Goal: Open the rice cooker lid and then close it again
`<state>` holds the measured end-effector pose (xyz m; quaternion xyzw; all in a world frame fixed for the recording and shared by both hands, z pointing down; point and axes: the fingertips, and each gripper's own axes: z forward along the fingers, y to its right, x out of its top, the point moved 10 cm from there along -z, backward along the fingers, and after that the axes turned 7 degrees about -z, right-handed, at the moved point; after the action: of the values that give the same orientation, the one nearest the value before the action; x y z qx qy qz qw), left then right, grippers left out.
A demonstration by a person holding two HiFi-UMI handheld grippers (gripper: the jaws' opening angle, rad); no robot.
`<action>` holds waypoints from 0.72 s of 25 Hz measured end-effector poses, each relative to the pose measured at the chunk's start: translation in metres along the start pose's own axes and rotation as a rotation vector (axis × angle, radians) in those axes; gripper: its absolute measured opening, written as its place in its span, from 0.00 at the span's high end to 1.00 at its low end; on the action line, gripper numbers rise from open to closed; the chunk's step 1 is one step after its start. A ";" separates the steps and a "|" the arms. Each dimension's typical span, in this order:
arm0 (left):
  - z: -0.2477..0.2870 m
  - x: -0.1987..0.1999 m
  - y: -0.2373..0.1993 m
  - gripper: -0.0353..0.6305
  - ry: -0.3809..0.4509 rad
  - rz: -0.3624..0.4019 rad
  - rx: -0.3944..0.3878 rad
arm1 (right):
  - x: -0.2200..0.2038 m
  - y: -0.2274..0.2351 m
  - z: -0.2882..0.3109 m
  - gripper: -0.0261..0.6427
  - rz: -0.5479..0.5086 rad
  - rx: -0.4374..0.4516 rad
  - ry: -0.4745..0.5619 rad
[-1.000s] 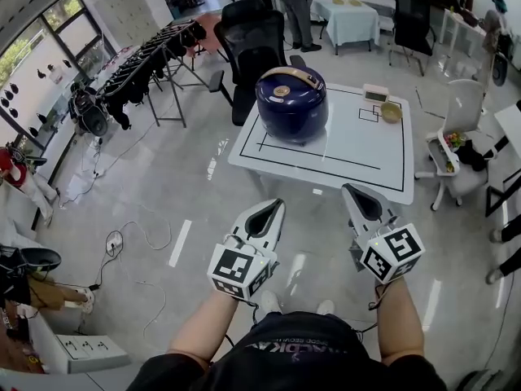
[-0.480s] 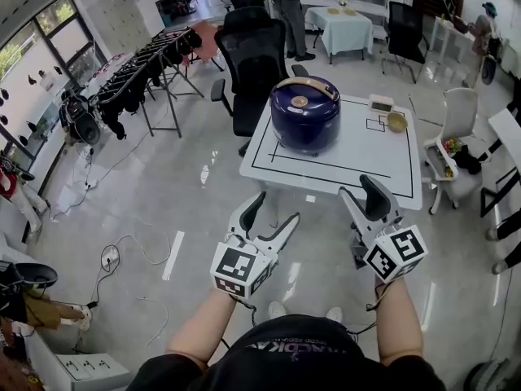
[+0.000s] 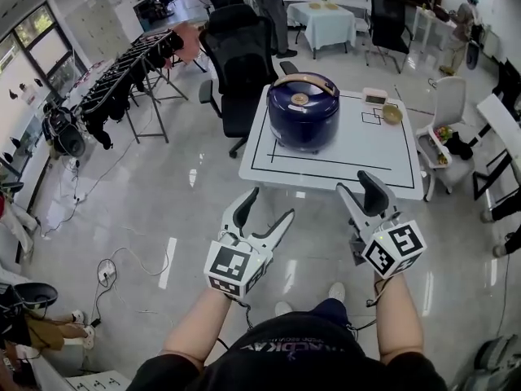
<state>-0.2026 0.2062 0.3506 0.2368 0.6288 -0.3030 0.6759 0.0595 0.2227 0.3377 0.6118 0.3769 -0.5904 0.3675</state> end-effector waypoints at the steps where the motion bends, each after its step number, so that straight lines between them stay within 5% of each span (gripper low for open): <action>1: 0.001 0.000 -0.002 0.46 0.001 -0.004 -0.005 | 0.000 0.000 0.003 0.63 0.001 0.000 -0.002; 10: 0.034 0.001 -0.024 0.46 0.006 -0.024 0.013 | 0.000 0.029 0.044 0.63 0.000 0.021 -0.013; 18: 0.113 0.006 -0.044 0.46 -0.007 -0.034 0.065 | -0.010 0.103 0.097 0.63 0.021 0.064 -0.021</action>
<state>-0.1540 0.0953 0.3588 0.2467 0.6202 -0.3354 0.6649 0.1087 0.0898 0.3447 0.6211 0.3474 -0.6045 0.3579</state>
